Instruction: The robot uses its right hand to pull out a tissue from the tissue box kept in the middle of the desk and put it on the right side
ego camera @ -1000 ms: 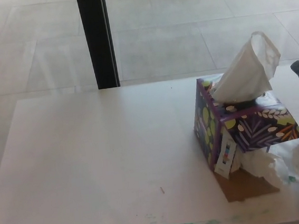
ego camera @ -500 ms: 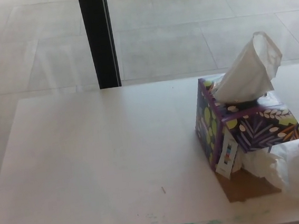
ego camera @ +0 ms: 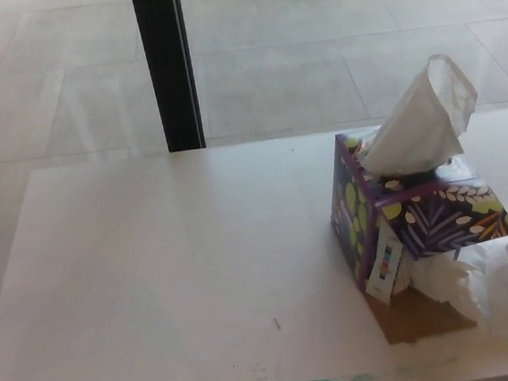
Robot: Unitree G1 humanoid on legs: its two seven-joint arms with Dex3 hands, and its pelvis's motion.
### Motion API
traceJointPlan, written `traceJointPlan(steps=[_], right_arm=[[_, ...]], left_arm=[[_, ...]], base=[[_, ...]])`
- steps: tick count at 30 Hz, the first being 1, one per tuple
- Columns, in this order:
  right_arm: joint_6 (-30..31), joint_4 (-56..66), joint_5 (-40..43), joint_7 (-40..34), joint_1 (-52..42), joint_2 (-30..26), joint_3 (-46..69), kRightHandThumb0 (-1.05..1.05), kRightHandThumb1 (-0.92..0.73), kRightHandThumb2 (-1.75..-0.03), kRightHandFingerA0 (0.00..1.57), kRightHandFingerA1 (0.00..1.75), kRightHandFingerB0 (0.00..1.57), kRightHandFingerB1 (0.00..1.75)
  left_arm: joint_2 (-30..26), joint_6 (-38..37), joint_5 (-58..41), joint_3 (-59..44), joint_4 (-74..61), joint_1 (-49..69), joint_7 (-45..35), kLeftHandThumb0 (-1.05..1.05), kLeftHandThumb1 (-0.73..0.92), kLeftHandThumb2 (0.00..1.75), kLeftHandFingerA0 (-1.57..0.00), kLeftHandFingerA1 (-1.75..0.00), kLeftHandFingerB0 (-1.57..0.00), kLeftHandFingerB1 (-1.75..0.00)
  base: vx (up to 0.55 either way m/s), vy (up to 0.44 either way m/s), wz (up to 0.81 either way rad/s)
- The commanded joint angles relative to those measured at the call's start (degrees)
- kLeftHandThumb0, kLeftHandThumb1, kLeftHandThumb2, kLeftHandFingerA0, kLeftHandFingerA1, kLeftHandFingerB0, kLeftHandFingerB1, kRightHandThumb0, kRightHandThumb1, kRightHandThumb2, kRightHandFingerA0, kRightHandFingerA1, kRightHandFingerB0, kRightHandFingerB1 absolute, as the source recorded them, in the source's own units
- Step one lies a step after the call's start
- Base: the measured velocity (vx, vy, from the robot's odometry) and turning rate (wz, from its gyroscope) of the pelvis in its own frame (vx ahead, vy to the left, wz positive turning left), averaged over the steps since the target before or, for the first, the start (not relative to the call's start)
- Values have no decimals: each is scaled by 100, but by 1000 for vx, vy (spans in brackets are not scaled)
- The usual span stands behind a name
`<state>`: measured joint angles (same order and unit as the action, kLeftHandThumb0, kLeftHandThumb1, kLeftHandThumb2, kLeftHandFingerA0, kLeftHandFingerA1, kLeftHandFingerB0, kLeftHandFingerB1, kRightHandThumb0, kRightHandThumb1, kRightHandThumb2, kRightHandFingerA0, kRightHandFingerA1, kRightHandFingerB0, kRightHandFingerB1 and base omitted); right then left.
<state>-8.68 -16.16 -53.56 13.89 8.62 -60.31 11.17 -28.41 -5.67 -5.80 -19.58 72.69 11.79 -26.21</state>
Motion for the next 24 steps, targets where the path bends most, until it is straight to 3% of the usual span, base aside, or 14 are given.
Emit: traceJointPlan(steps=[1,2,3,7,8,9,13,16,17,18,19,21,22,24], right_arm=[[-275,-1808,2630,-2744,-3159,2086,4048,-71,-60,-103,48,73,29,57],[-295,-1812,2631,-2738,-3176,2087,4071,-71,-60,-103,48,73,29,57],[-470,-2140,2764,-2908,-3130,2165,4011,-75,-78,-63,49,77,31,50],[-891,-3509,3494,-3257,-2706,2838,4003,-81,-76,-62,46,81,30,56],[-782,-3606,3689,-3131,-2582,2984,4131,-85,-61,-104,47,81,26,62],[-884,-3776,3754,-3181,-2531,3004,4176,-76,-73,-62,47,81,29,55],[-1182,-4548,4375,-2931,-2244,3307,4620,-74,-73,-60,33,93,17,68],[-993,-4754,4488,-2647,-2241,3304,4772,-74,-74,-60,31,97,12,68],[-532,-4845,4252,-2487,-2424,3237,4610,-75,-77,-62,37,92,14,63],[-346,-4901,4270,-2401,-2441,3239,4657,-74,-55,-97,45,81,17,61],[-200,-4865,4308,-2235,-2511,3278,4705,-71,-68,-63,19,79,21,60],[-139,-4838,4708,-1700,-2439,3360,5037,-63,-62,-66,17,86,14,67],[-161,-4867,4676,-1702,-2415,3367,5014,-67,-64,-64,33,88,21,65],[-199,-4907,4510,-1852,-2417,3361,4898,-67,-64,-64,33,88,21,65]], left_arm=[[-86,54,-167,-137,54,-77,95,-82,92,70,-55,-46,-46,-43],[-81,52,-163,-132,53,-73,95,-82,92,70,-55,-46,-46,-43],[-91,39,-166,-131,33,-51,58,-85,92,69,-55,-47,-46,-44],[-103,104,-209,-159,-14,7,7,-80,92,70,-54,-46,-46,-44],[-103,127,-212,-164,-9,0,14,-80,92,70,-53,-46,-46,-43],[-73,149,-230,-176,5,-16,6,-81,92,68,-53,-47,-45,-43],[-69,86,-165,-116,-24,3,43,-79,92,74,-52,-47,-41,-43],[-60,50,-151,-109,-35,19,96,-78,92,74,-52,-47,-43,-43],[-84,80,-156,-118,-4,23,71,-79,92,72,-51,-46,-44,-43],[-100,26,-100,-66,-10,50,63,-80,92,75,-51,-47,-41,-43],[-98,7,-88,-57,-21,75,91,-82,92,73,-52,-47,-44,-43],[-99,27,-120,-88,-42,61,111,-81,92,74,-53,-48,-41,-42],[-96,51,-154,-121,-40,46,114,-79,92,72,-52,-46,-44,-42],[-93,77,-185,-150,-43,37,117,-79,92,72,-52,-46,-44,-42]], base=[[0,0,0],[0,0,0],[0,0,0],[0,0,0],[0,0,0],[0,0,0],[0,0,0],[0,0,0],[0,0,0],[0,0,0],[0,0,0],[0,0,0],[0,0,0],[0,0,0]])
